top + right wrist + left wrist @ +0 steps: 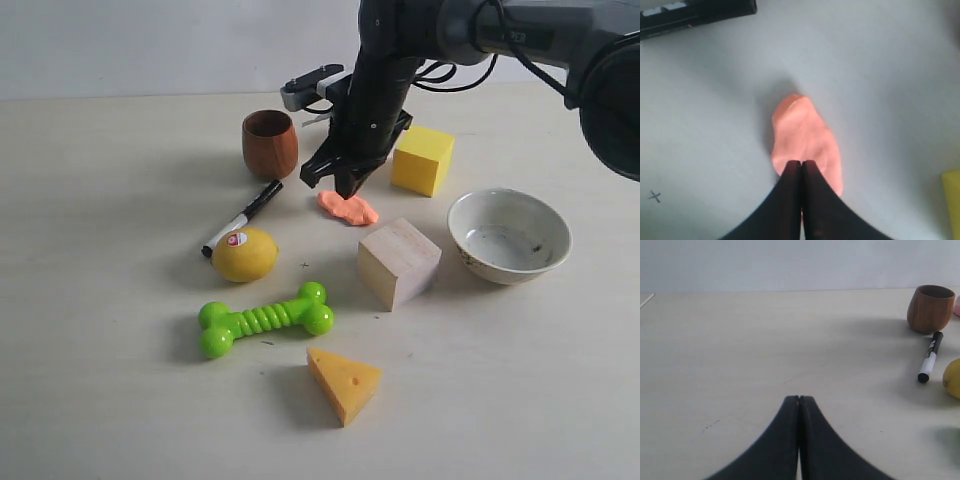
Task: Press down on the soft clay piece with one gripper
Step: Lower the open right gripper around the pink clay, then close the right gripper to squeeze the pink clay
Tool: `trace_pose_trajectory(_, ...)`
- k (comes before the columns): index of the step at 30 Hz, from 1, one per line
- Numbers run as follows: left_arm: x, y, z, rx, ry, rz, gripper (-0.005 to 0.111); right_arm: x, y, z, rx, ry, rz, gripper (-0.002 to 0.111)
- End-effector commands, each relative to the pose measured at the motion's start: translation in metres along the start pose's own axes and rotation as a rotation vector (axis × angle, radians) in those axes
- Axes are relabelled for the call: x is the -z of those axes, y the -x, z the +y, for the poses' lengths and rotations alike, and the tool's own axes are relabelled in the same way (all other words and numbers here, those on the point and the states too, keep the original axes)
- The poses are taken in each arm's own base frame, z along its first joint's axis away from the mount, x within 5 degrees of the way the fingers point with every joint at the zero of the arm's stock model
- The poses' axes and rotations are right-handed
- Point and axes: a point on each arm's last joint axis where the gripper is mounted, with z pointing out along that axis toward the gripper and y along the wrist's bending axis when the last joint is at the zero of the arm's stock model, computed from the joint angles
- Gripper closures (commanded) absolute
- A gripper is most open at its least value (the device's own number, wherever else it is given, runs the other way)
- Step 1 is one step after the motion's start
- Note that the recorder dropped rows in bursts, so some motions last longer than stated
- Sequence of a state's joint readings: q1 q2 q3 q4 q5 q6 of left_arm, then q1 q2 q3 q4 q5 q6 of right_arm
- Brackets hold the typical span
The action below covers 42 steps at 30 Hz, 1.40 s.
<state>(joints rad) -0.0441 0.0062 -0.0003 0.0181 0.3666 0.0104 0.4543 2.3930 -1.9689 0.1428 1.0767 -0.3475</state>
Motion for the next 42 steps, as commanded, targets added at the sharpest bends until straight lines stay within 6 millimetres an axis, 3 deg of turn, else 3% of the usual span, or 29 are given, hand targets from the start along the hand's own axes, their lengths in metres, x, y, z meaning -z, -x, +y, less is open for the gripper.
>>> trace_pose_trajectory(1, 0.000, 0.001, 0.000, 0.002, -0.005, -0.013, 0.107, -0.004, 0.001, -0.003, 0.001, -0.019, 0.006, 0.108)
trace_pose_trajectory(16, 0.000, 0.001, 0.000, 0.002, -0.005, -0.013, 0.107, -0.029, -0.004, -0.004, -0.008, 0.000, 0.054, 0.108)
trace_pose_trajectory(28, 0.000, 0.001, 0.000, 0.002, -0.005, -0.013, 0.107, -0.065, -0.014, -0.006, -0.017, 0.022, 0.129, 0.108)
trace_pose_trajectory(42, 0.000, 0.001, 0.000, 0.002, -0.005, -0.013, 0.107, -0.072, -0.016, -0.007, -0.015, 0.020, 0.145, 0.108)
